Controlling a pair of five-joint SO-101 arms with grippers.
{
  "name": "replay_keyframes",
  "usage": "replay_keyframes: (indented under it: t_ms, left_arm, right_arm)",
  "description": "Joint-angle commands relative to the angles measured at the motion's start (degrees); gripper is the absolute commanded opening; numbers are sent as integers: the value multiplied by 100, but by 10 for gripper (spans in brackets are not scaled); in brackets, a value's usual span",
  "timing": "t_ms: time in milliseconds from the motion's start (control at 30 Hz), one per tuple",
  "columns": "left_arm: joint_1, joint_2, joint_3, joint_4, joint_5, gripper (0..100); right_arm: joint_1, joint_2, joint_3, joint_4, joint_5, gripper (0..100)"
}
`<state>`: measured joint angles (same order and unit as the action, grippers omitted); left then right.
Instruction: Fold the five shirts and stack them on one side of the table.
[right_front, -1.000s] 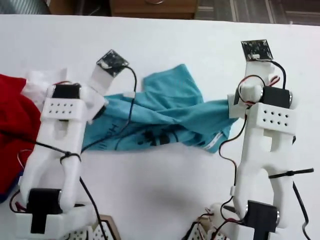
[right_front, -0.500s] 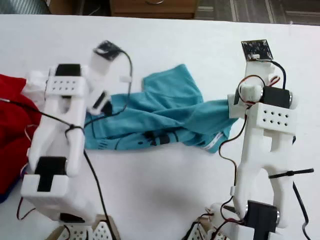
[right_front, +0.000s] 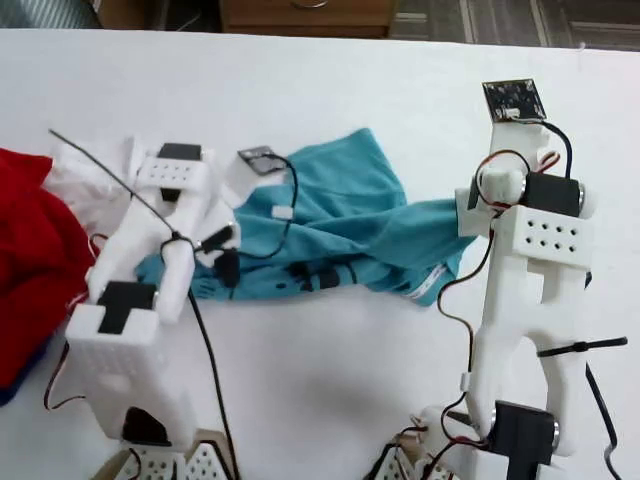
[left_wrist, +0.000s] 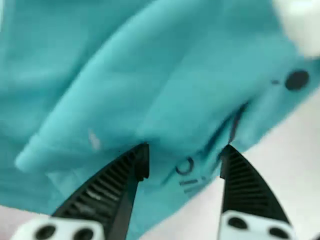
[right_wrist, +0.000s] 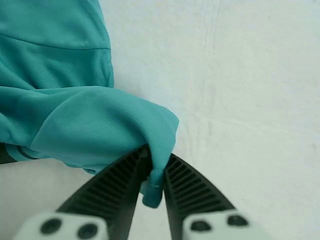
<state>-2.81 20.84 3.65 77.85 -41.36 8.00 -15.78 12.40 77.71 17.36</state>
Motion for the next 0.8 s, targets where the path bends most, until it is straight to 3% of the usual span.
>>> replay_keyframes:
  t_ms: [0,167,467,767]
  left_arm:
    - [-105,-26,-400,-316,264,209]
    - [-141,-26,-708,-88,299,104]
    - [-149,9,-699,97,299,196]
    - [-97,-9,-743,457,273,203]
  right_arm:
    - [66,-180,-35,-66,44,19]
    - [66,-180,-35,-66,44,19]
    - [48,-180,-35,-92,44,19]
    - [48,-171,-35,-92,44,19]
